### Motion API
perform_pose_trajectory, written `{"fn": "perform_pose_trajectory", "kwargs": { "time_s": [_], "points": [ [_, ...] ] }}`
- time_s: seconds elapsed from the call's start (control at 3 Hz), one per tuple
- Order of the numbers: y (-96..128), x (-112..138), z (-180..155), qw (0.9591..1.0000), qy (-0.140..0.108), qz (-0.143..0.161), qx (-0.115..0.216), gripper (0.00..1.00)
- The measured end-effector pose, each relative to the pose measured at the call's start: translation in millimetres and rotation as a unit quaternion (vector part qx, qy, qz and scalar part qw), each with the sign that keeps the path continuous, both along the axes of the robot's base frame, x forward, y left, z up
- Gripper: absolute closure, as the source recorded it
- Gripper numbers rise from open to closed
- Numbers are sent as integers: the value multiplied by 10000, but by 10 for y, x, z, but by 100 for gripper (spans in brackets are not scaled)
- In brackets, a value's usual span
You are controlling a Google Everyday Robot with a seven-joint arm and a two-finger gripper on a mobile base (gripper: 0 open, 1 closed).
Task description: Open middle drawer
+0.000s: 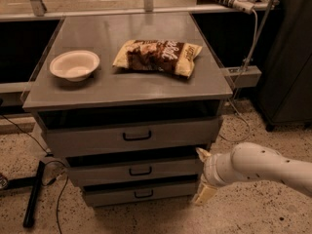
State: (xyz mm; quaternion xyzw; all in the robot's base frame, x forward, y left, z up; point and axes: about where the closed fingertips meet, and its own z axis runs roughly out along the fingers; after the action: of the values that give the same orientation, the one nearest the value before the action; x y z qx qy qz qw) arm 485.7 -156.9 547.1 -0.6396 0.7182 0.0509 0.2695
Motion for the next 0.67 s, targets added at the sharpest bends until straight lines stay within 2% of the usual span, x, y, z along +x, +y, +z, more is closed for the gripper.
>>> {"fn": "perform_pose_trajectory", "kwargs": {
  "time_s": [0.33, 0.67],
  "points": [
    [150, 89, -308, 9991, -70, 418, 43, 0],
    [235, 152, -688, 9972, -79, 701, 238, 0]
  ]
}}
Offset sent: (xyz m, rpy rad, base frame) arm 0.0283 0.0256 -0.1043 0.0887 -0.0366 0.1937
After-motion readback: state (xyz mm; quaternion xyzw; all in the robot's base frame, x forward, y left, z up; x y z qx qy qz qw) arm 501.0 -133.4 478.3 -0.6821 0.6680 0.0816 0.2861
